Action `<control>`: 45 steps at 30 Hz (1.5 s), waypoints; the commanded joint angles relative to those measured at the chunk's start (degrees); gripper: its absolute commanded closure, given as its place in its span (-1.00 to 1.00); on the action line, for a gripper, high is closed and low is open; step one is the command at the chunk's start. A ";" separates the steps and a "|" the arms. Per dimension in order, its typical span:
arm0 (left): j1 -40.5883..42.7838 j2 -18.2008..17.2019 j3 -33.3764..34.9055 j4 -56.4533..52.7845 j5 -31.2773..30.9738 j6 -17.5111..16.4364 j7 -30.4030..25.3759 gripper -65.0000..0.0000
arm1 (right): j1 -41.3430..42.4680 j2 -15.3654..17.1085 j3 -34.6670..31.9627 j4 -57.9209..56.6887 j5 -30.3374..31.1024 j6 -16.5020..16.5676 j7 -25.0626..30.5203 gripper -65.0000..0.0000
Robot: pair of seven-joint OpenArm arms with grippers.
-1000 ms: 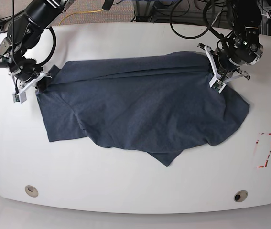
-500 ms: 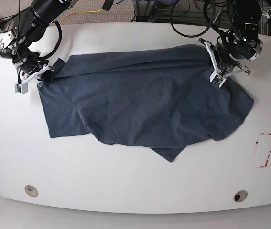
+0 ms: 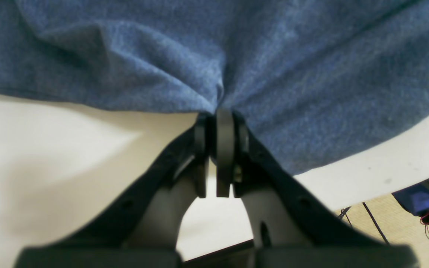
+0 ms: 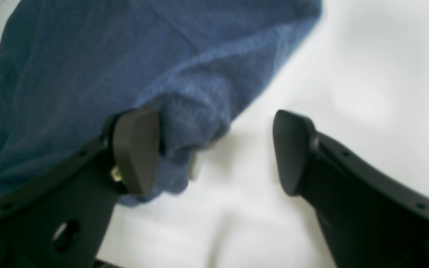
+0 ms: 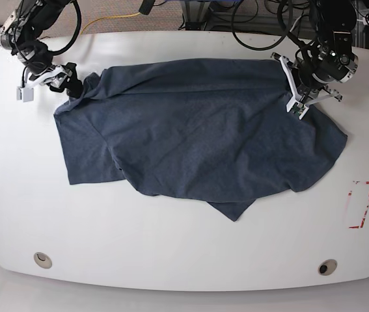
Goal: Fold the T-shirt properly
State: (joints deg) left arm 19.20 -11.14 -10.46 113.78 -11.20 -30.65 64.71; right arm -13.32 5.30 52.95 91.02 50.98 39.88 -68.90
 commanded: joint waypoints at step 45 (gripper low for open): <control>-3.86 -0.42 0.04 0.91 -0.01 0.37 -0.40 1.00 | -2.63 -1.48 -3.06 0.89 5.68 0.12 -1.91 0.04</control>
State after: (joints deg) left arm 15.49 -11.16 -10.24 113.73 -11.18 -30.46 64.90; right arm -16.53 3.57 49.76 91.05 56.27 39.86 -71.81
